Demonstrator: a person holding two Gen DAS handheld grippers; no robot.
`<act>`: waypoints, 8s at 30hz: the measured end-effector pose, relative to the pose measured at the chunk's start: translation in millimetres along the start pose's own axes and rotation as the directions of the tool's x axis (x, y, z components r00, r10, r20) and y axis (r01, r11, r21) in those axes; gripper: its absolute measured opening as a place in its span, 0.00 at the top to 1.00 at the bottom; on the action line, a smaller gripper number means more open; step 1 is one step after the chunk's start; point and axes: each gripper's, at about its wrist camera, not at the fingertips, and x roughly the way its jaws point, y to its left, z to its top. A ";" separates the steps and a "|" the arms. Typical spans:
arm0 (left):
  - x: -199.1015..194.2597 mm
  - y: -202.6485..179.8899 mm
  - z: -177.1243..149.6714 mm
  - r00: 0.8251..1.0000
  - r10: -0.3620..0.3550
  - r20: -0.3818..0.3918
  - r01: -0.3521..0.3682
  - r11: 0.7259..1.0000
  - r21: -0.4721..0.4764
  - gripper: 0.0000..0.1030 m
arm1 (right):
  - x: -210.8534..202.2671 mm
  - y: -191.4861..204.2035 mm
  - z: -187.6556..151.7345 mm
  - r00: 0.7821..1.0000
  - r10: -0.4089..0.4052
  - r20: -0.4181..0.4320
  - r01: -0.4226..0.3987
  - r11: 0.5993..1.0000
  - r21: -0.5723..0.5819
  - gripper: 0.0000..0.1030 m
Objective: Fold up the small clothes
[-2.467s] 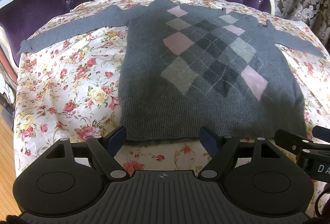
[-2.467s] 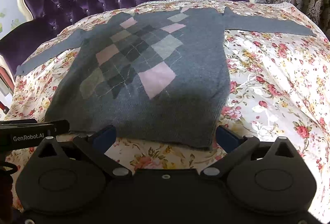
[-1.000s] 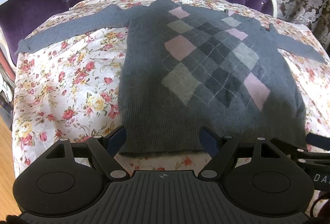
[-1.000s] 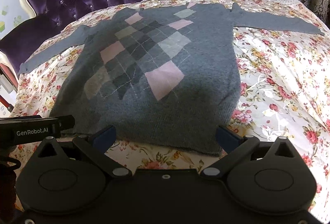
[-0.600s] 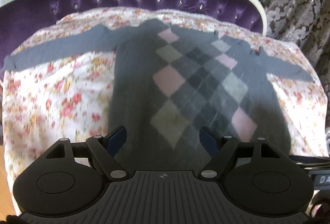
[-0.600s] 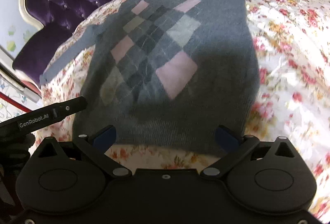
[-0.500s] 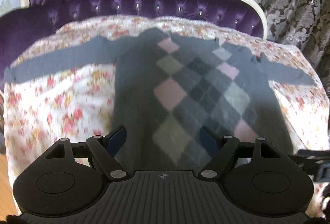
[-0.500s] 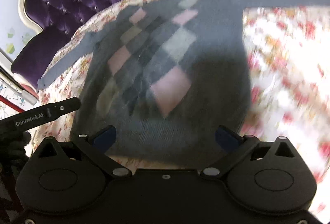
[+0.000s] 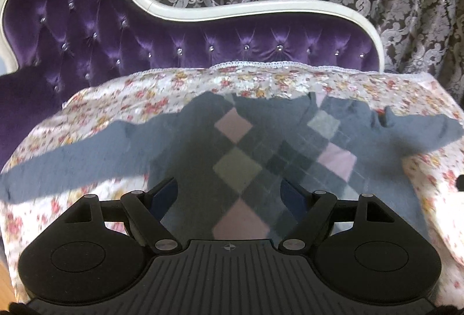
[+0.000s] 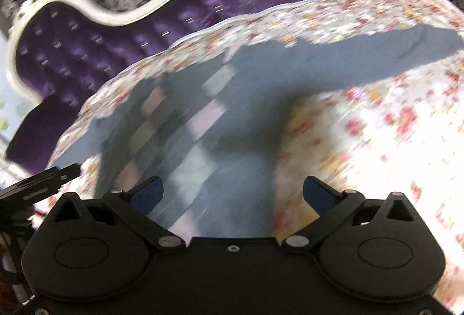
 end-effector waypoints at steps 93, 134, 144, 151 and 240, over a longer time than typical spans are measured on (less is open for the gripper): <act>51.8 131.8 -30.4 0.996 -0.028 -0.085 0.011 0.979 -0.202 0.12 | 148.7 197.1 107.7 0.976 0.129 0.176 -0.031 0.881 -0.473 0.89; 139.6 0.6 19.8 0.998 0.061 -0.030 -0.058 0.994 0.097 0.22 | 128.5 110.9 -25.7 0.972 0.144 0.184 -0.061 0.917 -0.394 0.15; 145.2 71.9 20.0 0.995 0.043 -0.093 -0.060 0.980 -0.187 0.22 | 127.1 106.7 -26.3 0.969 0.165 0.183 -0.084 0.920 -0.382 0.14; 140.0 76.1 21.0 0.996 -0.061 -0.068 0.049 0.985 -0.163 0.29 | 126.7 104.6 -25.1 0.967 0.177 0.183 -0.098 0.923 -0.373 0.13; 106.6 84.2 -14.7 0.983 -0.182 0.012 0.179 0.955 -0.237 0.40 | 140.5 -37.3 105.8 0.978 -0.033 0.206 0.030 0.999 0.015 0.39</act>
